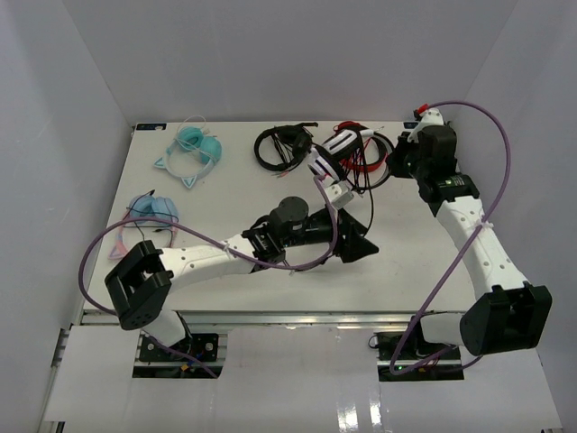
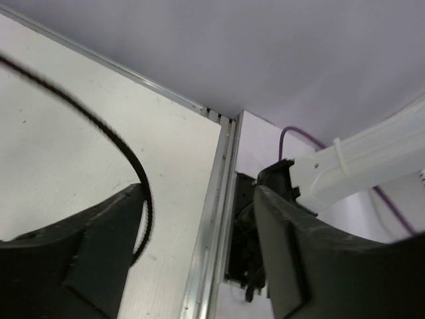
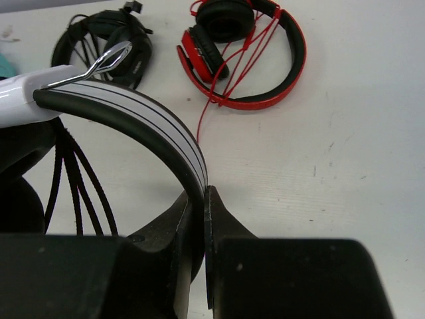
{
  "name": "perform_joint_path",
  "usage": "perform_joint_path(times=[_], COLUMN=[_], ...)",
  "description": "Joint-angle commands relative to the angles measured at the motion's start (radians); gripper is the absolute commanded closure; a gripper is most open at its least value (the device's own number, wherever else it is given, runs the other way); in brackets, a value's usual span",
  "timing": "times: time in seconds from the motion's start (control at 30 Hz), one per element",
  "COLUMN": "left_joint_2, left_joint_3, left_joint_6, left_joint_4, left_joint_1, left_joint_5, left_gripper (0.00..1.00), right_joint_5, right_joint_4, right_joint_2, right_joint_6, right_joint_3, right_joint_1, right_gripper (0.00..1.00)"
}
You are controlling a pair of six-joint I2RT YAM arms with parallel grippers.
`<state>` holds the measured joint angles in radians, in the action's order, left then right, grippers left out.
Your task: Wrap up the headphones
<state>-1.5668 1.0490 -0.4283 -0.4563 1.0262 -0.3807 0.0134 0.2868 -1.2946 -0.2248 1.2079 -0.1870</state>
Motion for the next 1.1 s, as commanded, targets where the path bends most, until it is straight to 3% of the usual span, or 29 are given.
perform_joint_path(times=[0.0,0.2,0.37,0.5,0.67,0.8,0.93,1.0,1.07], left_joint_2=[0.118,0.200,0.146,0.014,-0.110,-0.205,-0.343,-0.382,-0.392], left_joint_3=[-0.120,-0.366,-0.491,-0.473,-0.392,-0.298,-0.133,-0.109,-0.115], left_joint_6=[0.218,0.430,0.592,0.663,0.704,0.707,0.692,0.679,0.665], left_joint_4=[-0.017,-0.029,-0.135,-0.147,-0.149,-0.096,0.063,0.076,0.067], left_joint_1=[0.030,0.032,0.032,0.032,0.030,0.009,-0.007,-0.013,-0.017], left_joint_5=[0.058,0.211,0.248,0.262,0.443,0.432,0.331,0.305,0.290], left_gripper=[0.15,0.10,0.07,0.06,0.03,0.04,0.18,0.33,0.57], right_joint_5=[-0.152,-0.221,-0.313,-0.474,-0.653,-0.702,-0.740,-0.762,-0.778], right_joint_4=[-0.077,-0.037,-0.007,-0.016,-0.040,-0.048,-0.061,-0.060,-0.059], right_joint_2=[0.107,0.156,0.184,0.195,0.217,0.228,0.237,0.246,0.259], right_joint_6=[-0.124,-0.111,-0.111,-0.085,-0.040,-0.044,-0.086,-0.098,-0.104], right_joint_3=[0.055,0.088,0.109,0.107,0.088,0.077,0.077,0.081,0.081], right_joint_1=[0.003,0.023,0.041,0.064,0.084,0.091,0.110,0.118,0.124], right_gripper=[0.92,0.92,0.92,0.92,0.92,0.92,0.92,0.92,0.92])
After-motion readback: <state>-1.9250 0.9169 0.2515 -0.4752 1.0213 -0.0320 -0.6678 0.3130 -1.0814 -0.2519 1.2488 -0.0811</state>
